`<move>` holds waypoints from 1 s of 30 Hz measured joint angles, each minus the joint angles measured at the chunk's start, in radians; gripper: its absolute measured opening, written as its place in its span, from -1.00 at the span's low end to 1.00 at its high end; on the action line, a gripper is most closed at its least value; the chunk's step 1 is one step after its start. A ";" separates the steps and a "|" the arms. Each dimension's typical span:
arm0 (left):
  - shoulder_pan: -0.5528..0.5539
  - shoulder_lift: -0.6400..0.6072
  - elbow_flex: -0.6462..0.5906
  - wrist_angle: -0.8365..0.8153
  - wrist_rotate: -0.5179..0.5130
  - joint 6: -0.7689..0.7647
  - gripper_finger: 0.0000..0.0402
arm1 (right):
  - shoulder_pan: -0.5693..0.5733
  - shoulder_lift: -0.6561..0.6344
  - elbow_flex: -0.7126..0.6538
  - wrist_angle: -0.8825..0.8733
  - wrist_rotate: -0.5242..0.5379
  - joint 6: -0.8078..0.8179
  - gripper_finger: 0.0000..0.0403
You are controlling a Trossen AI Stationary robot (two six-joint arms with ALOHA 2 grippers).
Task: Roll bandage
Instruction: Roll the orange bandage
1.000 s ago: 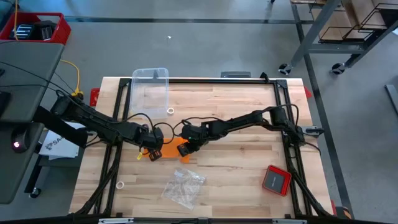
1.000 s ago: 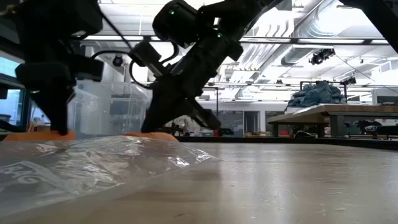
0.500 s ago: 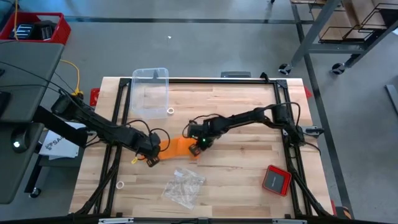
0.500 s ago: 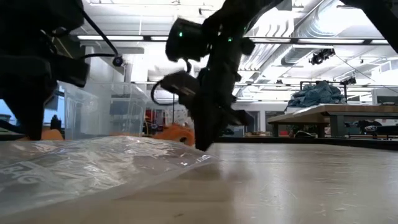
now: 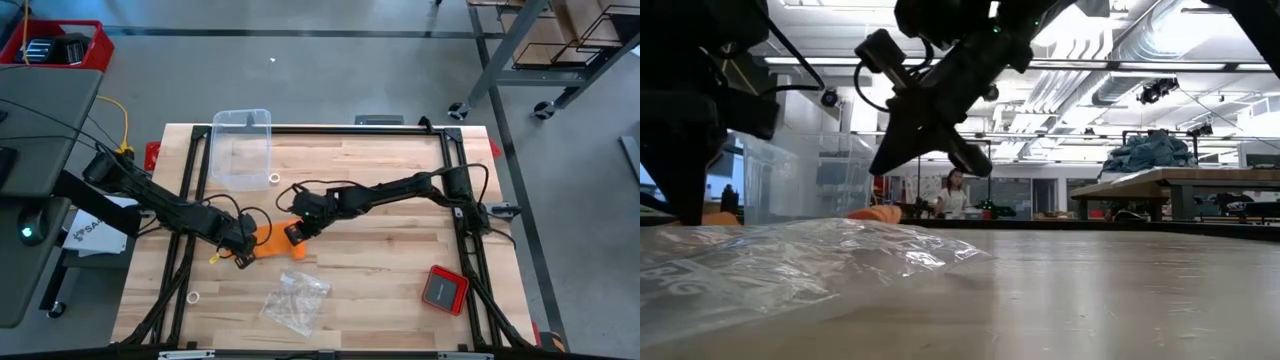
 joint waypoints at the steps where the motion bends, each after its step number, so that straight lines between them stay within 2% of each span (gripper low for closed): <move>1: 0.000 0.000 0.000 -0.006 0.003 -0.011 -1.00 | 0.001 0.003 0.000 0.006 -0.006 0.006 -1.00; 6: -0.023 0.000 -0.034 -0.022 0.031 -0.113 -1.00 | -0.001 0.041 0.000 0.060 -0.032 0.027 -1.00; 11: -0.060 -0.002 -0.062 -0.029 0.061 -0.240 -1.00 | -0.003 0.087 0.000 0.211 -0.041 0.077 -1.00; 18: -0.073 -0.002 -0.064 -0.032 0.065 -0.254 -1.00 | -0.006 0.123 0.000 0.236 -0.067 0.103 -1.00; 23: -0.060 -0.002 -0.065 -0.019 0.066 -0.256 -1.00 | -0.005 0.123 0.000 0.224 -0.024 0.114 -1.00; 30: -0.019 0.002 -0.034 -0.002 0.049 -0.244 -1.00 | -0.007 0.123 0.000 0.229 -0.022 0.160 -1.00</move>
